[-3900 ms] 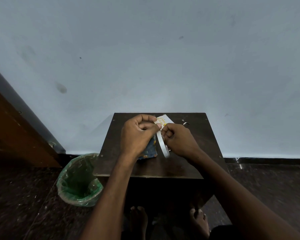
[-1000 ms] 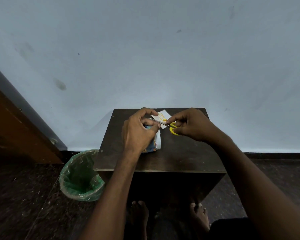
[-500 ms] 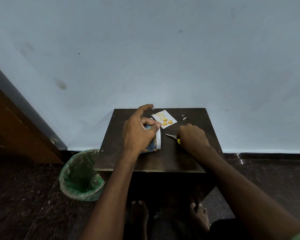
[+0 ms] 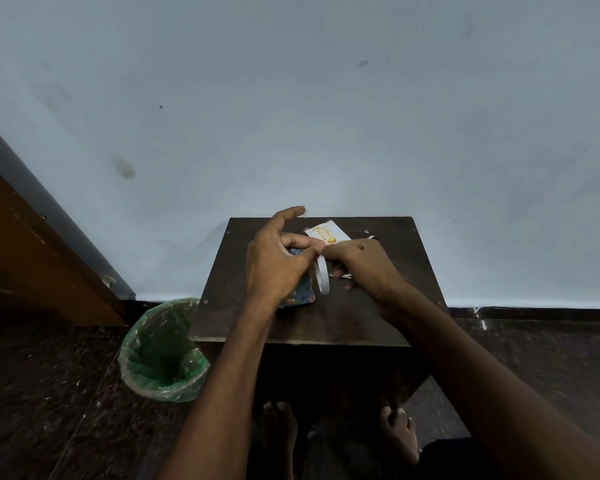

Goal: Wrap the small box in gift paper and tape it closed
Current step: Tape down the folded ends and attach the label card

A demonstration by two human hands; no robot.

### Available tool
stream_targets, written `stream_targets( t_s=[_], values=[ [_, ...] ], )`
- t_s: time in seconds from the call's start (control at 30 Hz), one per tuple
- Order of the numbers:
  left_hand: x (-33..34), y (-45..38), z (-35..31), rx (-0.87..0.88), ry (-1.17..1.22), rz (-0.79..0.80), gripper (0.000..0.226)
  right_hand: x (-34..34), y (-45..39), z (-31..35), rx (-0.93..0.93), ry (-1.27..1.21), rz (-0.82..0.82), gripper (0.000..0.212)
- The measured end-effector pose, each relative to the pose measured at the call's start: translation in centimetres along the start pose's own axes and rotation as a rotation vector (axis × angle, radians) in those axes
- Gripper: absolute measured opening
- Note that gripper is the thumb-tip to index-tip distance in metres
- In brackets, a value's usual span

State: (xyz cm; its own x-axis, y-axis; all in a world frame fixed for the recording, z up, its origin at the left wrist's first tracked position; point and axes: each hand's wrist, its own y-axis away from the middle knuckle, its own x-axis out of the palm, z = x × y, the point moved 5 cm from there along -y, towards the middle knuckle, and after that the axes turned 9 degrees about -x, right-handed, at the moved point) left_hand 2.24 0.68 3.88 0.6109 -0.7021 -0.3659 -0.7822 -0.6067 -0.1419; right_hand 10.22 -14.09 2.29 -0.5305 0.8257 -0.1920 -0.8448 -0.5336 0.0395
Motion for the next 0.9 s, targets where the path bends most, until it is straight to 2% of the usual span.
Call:
stream_targets(
  t_s=[0.07,0.2,0.37,0.47,0.7,0.9],
  values=[
    [0.0,-0.1,0.1,-0.010,0.038,0.008,0.065,0.8,0.3,-0.7,0.089,-0.144,0.064,0.039],
    [-0.1,0.0,0.0,-0.040,0.113,-0.002,0.064,1.1,0.3,-1.1,0.069,-0.293,0.084,0.008],
    [0.2,0.3,-0.2,-0.068,0.194,-0.102,0.057,1.7,1.0,-0.6,0.010,-0.324,-0.021,0.013],
    [0.6,1.0,-0.4,-0.068,0.222,-0.152,0.056,1.8,1.4,-0.1,-0.036,-0.335,-0.085,0.006],
    [1.0,1.3,-0.6,-0.055,0.211,-0.217,0.068,1.8,1.6,0.0,-0.081,-0.361,-0.162,0.004],
    [0.9,1.3,-1.0,-0.103,0.225,-0.190,0.076,1.4,1.3,-0.1,-0.136,-0.370,-0.230,0.013]
  ],
)
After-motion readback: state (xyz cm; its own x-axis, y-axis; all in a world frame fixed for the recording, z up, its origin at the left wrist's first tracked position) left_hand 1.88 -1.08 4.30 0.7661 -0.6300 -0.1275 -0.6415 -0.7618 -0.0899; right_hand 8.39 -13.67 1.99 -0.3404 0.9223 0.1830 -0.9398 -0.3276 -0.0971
